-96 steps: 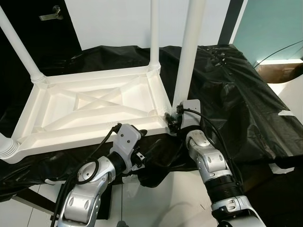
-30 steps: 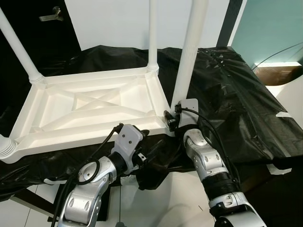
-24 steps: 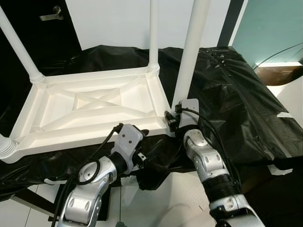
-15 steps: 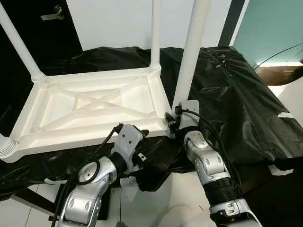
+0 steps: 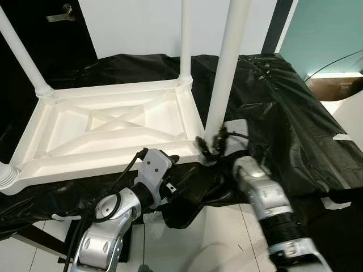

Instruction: Building children table

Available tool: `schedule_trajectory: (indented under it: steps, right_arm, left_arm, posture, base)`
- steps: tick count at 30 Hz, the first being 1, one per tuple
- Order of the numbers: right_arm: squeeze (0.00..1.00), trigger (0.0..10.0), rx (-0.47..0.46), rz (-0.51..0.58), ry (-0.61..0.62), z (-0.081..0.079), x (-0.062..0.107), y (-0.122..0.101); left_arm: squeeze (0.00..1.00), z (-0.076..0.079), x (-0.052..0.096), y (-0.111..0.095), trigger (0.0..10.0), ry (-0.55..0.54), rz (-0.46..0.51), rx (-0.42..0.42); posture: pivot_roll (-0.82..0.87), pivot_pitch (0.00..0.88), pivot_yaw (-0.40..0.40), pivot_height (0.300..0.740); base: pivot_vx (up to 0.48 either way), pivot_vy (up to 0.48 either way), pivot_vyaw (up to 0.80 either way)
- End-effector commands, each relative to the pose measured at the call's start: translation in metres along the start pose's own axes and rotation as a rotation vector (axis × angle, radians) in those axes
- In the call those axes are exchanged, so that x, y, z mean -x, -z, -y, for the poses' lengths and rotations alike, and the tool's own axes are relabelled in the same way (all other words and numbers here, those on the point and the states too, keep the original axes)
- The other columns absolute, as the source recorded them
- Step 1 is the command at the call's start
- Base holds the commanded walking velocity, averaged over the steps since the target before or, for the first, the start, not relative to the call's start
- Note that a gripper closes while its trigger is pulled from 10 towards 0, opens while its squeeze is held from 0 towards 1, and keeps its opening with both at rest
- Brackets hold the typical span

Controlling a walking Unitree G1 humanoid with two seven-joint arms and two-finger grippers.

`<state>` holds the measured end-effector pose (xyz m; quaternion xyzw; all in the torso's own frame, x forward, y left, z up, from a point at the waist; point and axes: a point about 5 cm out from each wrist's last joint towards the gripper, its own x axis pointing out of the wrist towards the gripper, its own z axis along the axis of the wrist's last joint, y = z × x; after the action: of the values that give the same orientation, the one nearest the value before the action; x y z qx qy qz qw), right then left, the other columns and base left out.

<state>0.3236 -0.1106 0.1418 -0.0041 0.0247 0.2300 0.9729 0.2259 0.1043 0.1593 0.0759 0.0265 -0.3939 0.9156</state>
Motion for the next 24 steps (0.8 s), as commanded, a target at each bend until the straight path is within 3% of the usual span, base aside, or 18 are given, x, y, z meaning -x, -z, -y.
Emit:
schedule_trajectory:
  steps: [1, 5, 10, 16, 23, 24]
  right_arm:
    - [0.0, 10.0, 0.002, 0.01, -0.039, 0.006, 0.0, -0.001]
    - [0.0, 10.0, 0.048, 0.008, -0.094, 0.012, -0.002, -0.002]
    - [0.0, 10.0, 0.154, -0.032, -0.352, 0.013, -0.014, -0.003]
    - [0.0, 10.0, 0.191, -0.053, -0.485, 0.014, -0.023, -0.008]
    - [0.0, 10.0, 0.246, -0.1, -0.548, 0.016, -0.024, -0.002]
    - [0.0, 6.2, 0.254, -0.106, -0.557, 0.017, -0.024, -0.001]
  left_arm:
    - [0.0, -0.004, 0.002, 0.003, 10.0, -0.081, -0.015, 0.0]
    - [0.0, -0.005, 0.002, 0.003, 10.0, -0.076, -0.017, -0.003]
    - [0.0, -0.006, 0.001, 0.003, 10.0, -0.063, -0.018, -0.01]
    - [0.0, -0.009, 0.001, 0.0, 10.0, -0.067, -0.014, -0.018]
    - [0.0, -0.009, 0.003, 0.0, 10.0, -0.067, -0.019, -0.018]
    - [0.0, -0.008, 0.003, 0.0, 10.0, -0.067, -0.018, -0.017]
  posture:
    - [0.07, 0.013, -0.027, 0.74]
    - [0.07, 0.008, -0.023, 0.74]
    - [0.06, 0.0, -0.003, 0.74]
    - [0.07, 0.011, 0.003, 0.74]
    - [0.07, 0.016, 0.007, 0.74]
    - [0.07, 0.016, 0.006, 0.74]
  base:
    - [0.0, 0.0, 0.0]
    - [0.0, 0.0, 0.0]
    - [0.0, 0.0, 0.0]
    - [0.0, 0.0, 0.0]
    - [0.0, 0.0, 0.0]
    - [0.0, 0.0, 0.0]
